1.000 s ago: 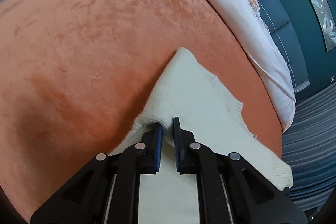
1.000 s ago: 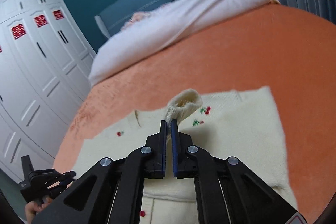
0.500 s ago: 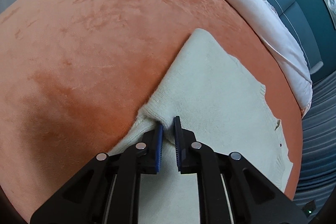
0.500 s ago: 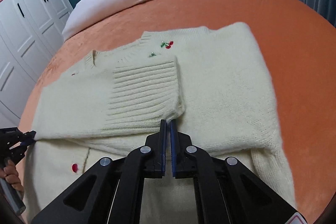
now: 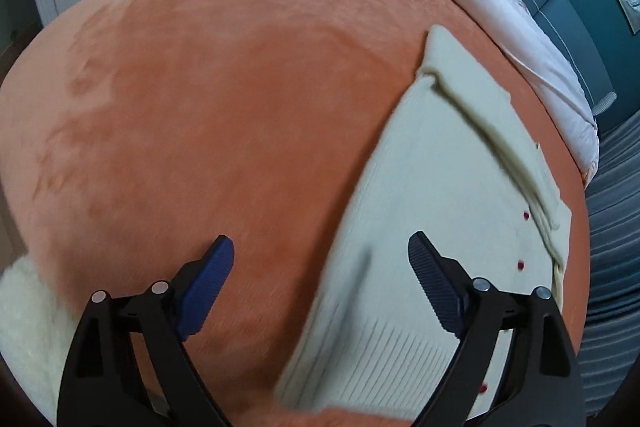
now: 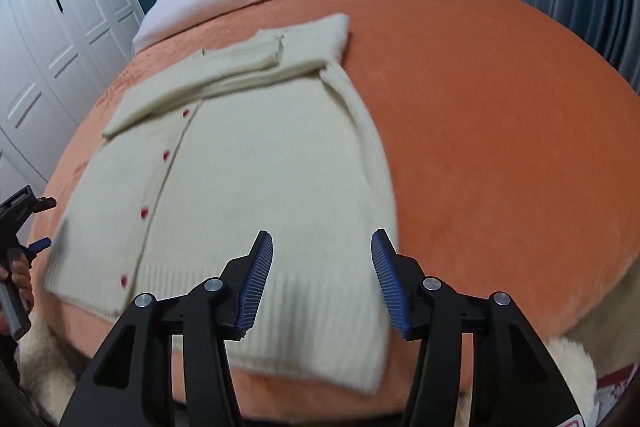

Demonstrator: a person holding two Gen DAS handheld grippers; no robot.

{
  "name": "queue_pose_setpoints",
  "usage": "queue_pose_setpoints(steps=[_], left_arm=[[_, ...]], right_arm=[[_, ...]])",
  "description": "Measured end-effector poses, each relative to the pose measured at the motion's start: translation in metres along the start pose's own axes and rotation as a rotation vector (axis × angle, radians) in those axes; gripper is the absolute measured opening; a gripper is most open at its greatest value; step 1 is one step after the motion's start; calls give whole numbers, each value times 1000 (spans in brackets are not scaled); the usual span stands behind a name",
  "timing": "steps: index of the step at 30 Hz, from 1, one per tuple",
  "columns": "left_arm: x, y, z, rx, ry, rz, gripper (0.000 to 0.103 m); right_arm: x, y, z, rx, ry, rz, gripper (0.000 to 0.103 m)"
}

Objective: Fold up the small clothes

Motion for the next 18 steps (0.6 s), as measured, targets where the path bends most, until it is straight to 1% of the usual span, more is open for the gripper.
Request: queue_pose_setpoints(steps=[1, 3, 4, 5, 6, 8, 10, 12, 13, 14, 15, 16, 17, 18], left_arm=[[-13, 2, -6, -17, 15, -20, 87], [-29, 9, -9, -27, 20, -12, 87], [-33, 12, -7, -28, 14, -5, 90], [-37, 12, -4, -36, 13, -5, 91], [-38, 9, -2, -47, 16, -10, 92], [-41, 4, 3, -44, 19, -16, 95], [-42, 0, 9, -33, -7, -6, 95], [-41, -2, 14, -22, -34, -15, 94], [-40, -2, 17, -33, -44, -16, 86], [-40, -3, 20, -43, -54, -24, 71], [-39, -3, 23, -60, -66, -39, 62], [-38, -2, 27, -79, -78, -51, 38], [-37, -2, 28, -97, -83, -71, 17], [-37, 0, 29, -103, -81, -86, 12]], right_arm=[[-11, 3, 6, -3, -12, -19, 54], [-26, 5, 14, 6, -49, -58, 54], [-28, 4, 15, 24, -65, -73, 56], [-30, 4, 14, 38, -73, -80, 61], [-30, 4, 14, 42, -76, -81, 63], [-27, -5, 15, 55, -103, -93, 64], [-25, -15, 16, 97, -157, -118, 64], [-25, -24, 16, 137, -206, -138, 64], [-25, -28, 16, 145, -226, -139, 64], [-25, -27, 15, 149, -235, -130, 59], [-24, -27, 13, 159, -235, -117, 51], [-22, -28, 10, 169, -232, -118, 24], [-21, -26, 9, 175, -233, -122, 9], [-18, -22, 8, 184, -234, -107, 9]])
Point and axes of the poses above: each gripper's, at about its wrist camera, not at the fingertips, and y roughly against the way its jaws point, z to its right, x to its top, the point moved 3 cm from there along -y, roughly the way its jaws point, and after that the axes turned 6 degrees about -y, right-handed, at the moved point
